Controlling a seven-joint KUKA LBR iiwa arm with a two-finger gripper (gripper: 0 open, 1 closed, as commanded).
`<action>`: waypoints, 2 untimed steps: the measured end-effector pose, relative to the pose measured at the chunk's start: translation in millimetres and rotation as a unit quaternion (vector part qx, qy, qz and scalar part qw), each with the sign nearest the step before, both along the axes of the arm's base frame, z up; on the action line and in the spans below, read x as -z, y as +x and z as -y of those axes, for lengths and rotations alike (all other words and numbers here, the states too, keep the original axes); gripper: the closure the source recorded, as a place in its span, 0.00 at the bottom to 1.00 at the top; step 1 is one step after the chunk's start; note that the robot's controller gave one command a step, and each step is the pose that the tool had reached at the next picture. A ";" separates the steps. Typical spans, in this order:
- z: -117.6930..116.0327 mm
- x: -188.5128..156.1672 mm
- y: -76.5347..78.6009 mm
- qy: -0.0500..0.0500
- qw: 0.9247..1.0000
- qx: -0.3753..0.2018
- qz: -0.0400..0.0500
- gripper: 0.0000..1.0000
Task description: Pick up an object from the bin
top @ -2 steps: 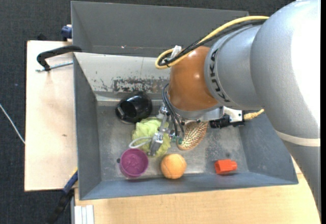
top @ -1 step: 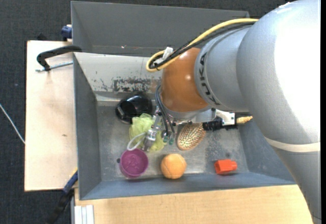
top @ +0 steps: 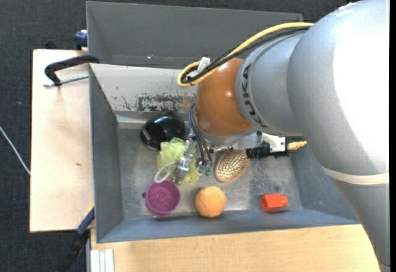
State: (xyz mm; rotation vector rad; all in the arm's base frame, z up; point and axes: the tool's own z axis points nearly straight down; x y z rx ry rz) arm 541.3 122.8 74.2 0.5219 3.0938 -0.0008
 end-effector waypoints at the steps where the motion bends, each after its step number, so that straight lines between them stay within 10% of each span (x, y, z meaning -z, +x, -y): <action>1: 0.3 -3.6 -1.6 0.000 1.000 0.000 -0.002 1.00; 2: 0.0 -21.7 -3.4 0.000 1.000 0.000 -0.006 1.00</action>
Offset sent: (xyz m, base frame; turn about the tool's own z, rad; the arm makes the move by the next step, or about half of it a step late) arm -0.0001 0.0001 0.0398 0.0000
